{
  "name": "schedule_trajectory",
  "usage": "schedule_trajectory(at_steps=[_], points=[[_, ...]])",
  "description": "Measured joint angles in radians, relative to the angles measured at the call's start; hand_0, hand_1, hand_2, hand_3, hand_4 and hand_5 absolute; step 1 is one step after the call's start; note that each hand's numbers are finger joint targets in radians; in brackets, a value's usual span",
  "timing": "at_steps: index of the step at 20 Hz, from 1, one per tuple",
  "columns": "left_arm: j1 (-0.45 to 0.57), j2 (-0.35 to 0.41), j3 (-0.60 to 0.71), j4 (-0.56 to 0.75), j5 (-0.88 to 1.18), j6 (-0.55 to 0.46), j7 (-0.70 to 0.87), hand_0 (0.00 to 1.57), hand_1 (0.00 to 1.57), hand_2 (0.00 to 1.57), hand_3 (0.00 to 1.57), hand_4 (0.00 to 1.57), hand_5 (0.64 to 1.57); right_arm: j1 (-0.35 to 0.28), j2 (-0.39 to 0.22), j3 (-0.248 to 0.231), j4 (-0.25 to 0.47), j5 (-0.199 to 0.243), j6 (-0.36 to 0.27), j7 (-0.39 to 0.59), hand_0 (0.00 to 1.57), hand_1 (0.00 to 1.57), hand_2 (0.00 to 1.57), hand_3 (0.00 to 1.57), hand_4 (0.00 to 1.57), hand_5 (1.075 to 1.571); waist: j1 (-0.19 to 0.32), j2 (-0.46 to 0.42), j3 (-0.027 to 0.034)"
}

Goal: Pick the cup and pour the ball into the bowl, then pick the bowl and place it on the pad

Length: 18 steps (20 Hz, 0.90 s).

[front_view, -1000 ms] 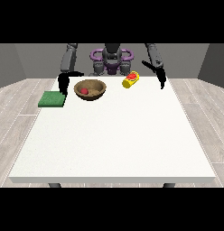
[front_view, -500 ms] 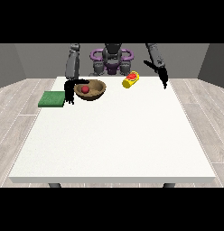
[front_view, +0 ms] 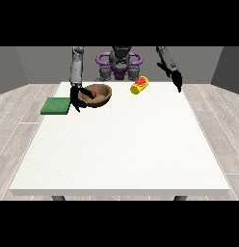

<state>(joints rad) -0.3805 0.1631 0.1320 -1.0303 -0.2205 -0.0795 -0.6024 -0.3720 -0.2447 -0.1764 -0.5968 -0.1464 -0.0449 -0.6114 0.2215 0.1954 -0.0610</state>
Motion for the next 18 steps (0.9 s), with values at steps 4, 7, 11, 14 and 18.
schedule_trajectory(at_steps=[4,7,11,14,18], points=[[-0.034,0.002,-0.018,-0.025,-0.007,-0.013,-0.006,0.00,0.00,0.00,0.00,0.00,0.716,0.051,-0.095,0.050,-0.044,0.119,-0.155,-0.032,1.57,1.57,1.57,1.57,1.30,1.568,0.068,0.048,-0.0147],[-0.052,-0.008,-0.035,-0.035,-0.014,-0.015,-0.005,0.00,0.00,0.00,0.00,0.00,0.714,0.066,-0.149,0.071,-0.066,0.179,-0.249,0.006,1.57,1.57,1.57,1.57,1.27,1.571,0.112,0.065,-0.0144],[-0.055,-0.019,-0.043,-0.019,-0.020,-0.014,0.004,0.00,0.00,0.00,0.00,0.00,0.711,0.063,-0.176,0.083,-0.088,0.202,-0.295,0.146,1.57,1.57,1.57,1.57,1.18,1.571,0.139,0.046,0.0006],[-0.048,-0.028,-0.047,0.004,-0.023,-0.013,0.017,0.00,0.00,0.00,0.00,0.00,0.712,0.054,-0.192,0.105,-0.091,0.218,-0.296,0.299,1.57,1.57,1.57,1.57,1.16,1.570,0.146,0.006,0.0190],[-0.019,-0.024,-0.018,0.066,-0.010,-0.005,0.009,0.00,0.00,0.00,0.00,0.00,0.724,0.043,-0.238,0.175,-0.112,0.268,-0.234,0.509,1.57,1.57,1.57,1.57,1.29,1.562,0.100,-0.062,0.0410]])
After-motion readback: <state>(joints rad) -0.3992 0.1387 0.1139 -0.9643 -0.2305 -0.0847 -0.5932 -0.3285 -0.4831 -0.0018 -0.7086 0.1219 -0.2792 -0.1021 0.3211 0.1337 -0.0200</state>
